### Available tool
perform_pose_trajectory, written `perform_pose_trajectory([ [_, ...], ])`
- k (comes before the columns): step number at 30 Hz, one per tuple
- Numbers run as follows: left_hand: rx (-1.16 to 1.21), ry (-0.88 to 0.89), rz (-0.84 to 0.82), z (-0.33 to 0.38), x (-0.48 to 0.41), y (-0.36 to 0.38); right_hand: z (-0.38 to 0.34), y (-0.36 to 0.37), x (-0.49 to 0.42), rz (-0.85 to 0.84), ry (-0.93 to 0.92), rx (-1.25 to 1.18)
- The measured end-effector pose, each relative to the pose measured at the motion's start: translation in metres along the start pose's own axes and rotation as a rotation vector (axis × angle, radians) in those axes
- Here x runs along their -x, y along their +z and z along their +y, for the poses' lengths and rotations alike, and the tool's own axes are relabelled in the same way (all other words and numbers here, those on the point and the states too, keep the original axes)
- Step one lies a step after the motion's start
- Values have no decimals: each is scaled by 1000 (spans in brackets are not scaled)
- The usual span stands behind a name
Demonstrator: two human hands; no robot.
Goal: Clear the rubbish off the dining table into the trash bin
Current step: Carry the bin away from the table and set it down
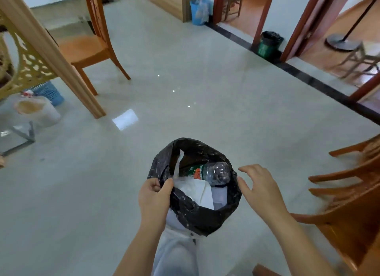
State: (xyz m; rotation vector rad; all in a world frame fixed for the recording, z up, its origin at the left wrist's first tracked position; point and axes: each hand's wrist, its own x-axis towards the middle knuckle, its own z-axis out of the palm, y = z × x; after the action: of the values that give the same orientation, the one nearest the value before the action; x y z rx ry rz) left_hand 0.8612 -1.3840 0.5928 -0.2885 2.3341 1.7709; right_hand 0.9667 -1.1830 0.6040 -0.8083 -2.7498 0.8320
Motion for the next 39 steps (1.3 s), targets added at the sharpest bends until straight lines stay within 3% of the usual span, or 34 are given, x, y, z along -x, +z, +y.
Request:
perform_pose_trajectory([
  [7,-144,96,-155,53,-117,53,-53,9,-115,95,40,-4],
  [13,-188,93,-272,78,-179,117,-20,6,-164,168,213,-21],
  [21,-279,69,-434,99,-244,259,78,0,-252,262,451,-103],
  [28,-499,44,-588,101,-294,429,191,-10,-362,209,626,-141],
  [33,-649,43,-628,66,-331,527,261,8,-418,197,733,-146],
  [39,-773,-16,-683,-23,-388,633,340,92,-462,148,890,-202],
])
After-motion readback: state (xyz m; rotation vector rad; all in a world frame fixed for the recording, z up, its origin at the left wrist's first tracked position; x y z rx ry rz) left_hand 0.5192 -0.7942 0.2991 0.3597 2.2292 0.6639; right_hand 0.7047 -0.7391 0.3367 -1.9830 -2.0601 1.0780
